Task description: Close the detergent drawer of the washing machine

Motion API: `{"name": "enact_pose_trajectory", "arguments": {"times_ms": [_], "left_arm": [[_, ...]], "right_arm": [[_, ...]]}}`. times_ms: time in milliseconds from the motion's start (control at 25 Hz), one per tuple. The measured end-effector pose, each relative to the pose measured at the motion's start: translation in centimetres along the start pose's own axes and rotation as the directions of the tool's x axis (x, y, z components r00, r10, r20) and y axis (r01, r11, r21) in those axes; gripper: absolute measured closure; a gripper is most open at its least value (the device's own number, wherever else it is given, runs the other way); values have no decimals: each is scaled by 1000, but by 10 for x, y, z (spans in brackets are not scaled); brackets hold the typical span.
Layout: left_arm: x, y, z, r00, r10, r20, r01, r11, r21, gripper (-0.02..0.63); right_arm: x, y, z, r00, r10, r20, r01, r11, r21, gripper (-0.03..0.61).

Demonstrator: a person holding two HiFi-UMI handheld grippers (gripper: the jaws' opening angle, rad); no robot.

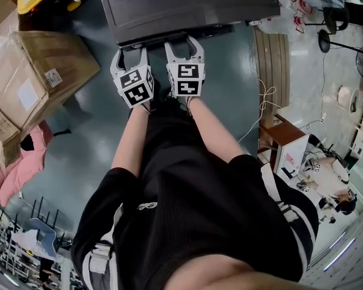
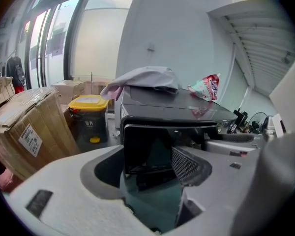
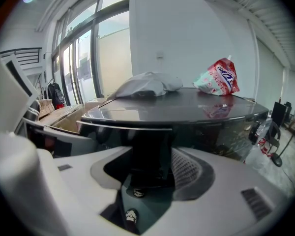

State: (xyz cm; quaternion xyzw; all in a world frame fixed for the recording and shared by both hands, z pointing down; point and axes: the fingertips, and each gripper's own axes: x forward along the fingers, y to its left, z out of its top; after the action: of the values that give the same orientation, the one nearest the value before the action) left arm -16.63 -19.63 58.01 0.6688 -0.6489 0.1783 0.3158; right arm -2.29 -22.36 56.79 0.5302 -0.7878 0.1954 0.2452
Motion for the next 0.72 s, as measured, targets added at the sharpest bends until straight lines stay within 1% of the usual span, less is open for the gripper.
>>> {"name": "enact_pose_trajectory", "arguments": {"times_ms": [360, 720], "left_arm": [[2, 1, 1, 1000, -17, -9, 17, 1000, 11, 314], [4, 1, 2, 1000, -21, -21, 21, 1000, -11, 314]], "right_arm": [[2, 1, 2, 1000, -3, -5, 3, 1000, -1, 348], [4, 1, 2, 1000, -12, -23, 12, 1000, 6, 348]]}}
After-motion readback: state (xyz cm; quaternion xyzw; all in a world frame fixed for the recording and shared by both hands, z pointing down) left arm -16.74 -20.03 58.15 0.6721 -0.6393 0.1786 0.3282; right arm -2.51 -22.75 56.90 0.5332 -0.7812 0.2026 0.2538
